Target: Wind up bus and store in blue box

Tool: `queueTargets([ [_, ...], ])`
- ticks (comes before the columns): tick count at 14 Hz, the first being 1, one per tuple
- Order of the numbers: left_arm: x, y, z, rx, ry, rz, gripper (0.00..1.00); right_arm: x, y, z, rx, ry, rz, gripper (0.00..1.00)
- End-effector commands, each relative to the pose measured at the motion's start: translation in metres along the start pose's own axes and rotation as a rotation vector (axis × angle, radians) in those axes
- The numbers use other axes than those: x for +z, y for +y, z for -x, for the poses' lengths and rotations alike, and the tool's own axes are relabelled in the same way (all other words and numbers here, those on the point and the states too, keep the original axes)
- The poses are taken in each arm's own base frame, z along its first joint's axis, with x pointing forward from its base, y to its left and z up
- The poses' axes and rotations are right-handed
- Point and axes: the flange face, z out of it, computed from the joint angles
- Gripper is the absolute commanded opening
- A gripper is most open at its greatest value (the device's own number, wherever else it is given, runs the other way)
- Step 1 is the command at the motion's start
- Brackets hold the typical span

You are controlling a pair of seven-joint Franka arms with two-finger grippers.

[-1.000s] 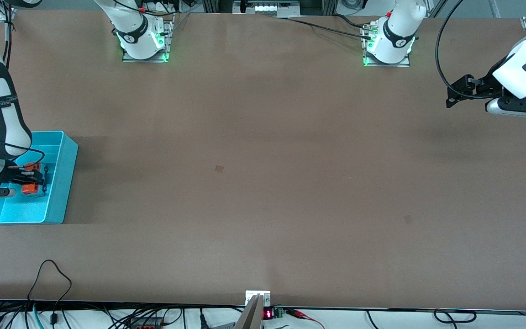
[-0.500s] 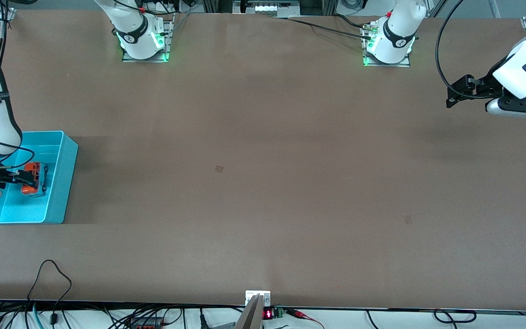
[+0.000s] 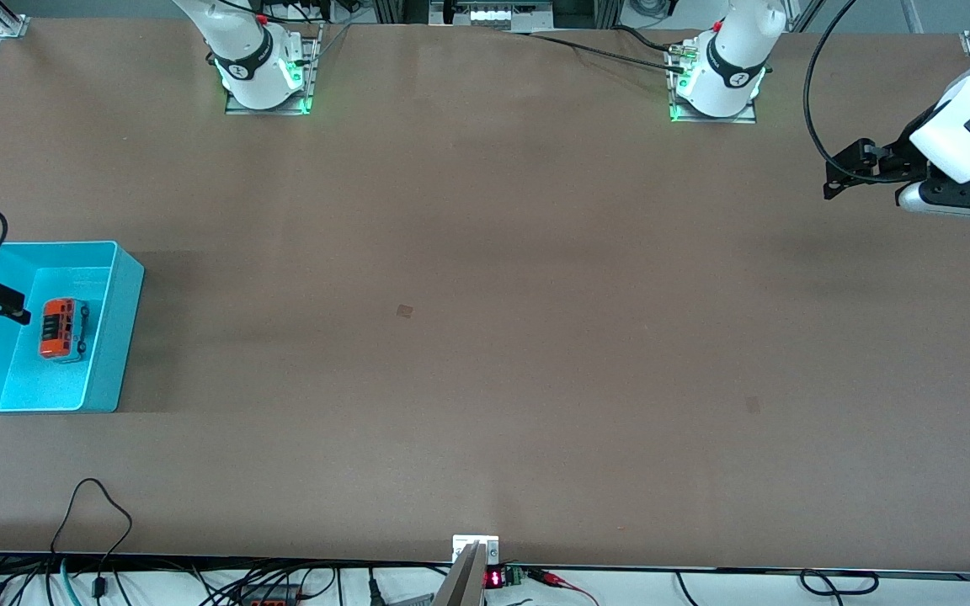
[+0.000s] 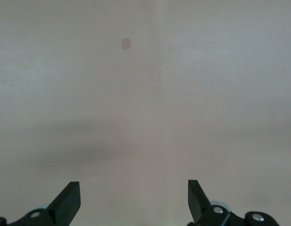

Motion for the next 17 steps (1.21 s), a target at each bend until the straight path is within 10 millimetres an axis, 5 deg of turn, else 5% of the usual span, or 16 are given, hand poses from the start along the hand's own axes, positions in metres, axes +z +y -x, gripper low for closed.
queueTargets([
  [1,-0.005,-0.001,-0.003,-0.004,-0.007,-0.022,1.00,-0.047,-0.041,0.002,0.057,-0.027,-0.013,1.00],
  [7,-0.005,0.000,-0.004,0.000,-0.005,-0.022,1.00,-0.145,-0.148,-0.007,0.088,-0.134,-0.005,1.00],
  [10,-0.006,0.000,-0.003,0.000,-0.004,-0.022,1.00,-0.193,-0.166,0.006,0.075,-0.200,-0.026,1.00],
  [17,-0.007,0.001,-0.003,0.001,-0.002,-0.021,1.00,-0.178,-0.175,0.013,0.074,-0.251,-0.034,1.00],
])
